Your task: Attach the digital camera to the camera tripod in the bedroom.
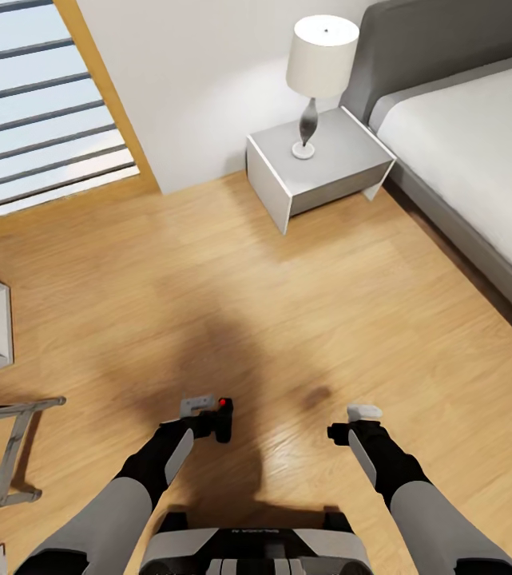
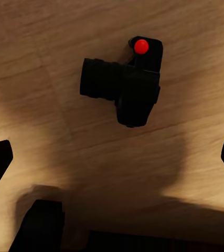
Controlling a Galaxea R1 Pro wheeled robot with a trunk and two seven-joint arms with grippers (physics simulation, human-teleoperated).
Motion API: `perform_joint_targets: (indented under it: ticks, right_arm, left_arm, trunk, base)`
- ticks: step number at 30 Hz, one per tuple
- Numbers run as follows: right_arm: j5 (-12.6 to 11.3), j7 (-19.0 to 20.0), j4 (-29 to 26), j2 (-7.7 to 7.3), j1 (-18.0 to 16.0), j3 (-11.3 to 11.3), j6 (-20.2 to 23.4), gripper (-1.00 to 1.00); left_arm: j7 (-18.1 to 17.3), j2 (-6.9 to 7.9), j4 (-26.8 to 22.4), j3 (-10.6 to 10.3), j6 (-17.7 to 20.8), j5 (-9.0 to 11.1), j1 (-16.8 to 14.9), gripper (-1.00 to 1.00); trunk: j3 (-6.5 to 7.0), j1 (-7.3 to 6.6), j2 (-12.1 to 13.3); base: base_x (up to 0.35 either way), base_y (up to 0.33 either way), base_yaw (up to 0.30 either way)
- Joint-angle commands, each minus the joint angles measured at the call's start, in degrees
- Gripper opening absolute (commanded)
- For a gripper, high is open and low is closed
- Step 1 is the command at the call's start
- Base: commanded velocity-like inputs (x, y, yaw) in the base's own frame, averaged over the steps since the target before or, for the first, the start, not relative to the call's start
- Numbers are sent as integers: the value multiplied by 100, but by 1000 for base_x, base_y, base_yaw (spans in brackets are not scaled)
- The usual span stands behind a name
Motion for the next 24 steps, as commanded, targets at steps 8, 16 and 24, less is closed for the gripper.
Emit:
perform_joint_targets:
  ticks: [8,16,24]
  right_arm:
    - [-83,120,-627,-1,1,-32,45,100]
    - [-106,692,-1156,-11,0,-48,107,100]
    - [-109,918,-1226,-22,0,-56,93,100]
  left_arm:
    - [49,5,12,-12,38,51,0,100]
    - [50,-10,0,-10,41,50,0,100]
    - [45,-8,-3,-10,41,53,0,100]
  trunk:
    - [-77,0,-2]
    - [-150,0,-2]
    - [-224,0,-2]
  base:
    - [0,0,0]
    - [0,0,0]
    - [0,0,0]
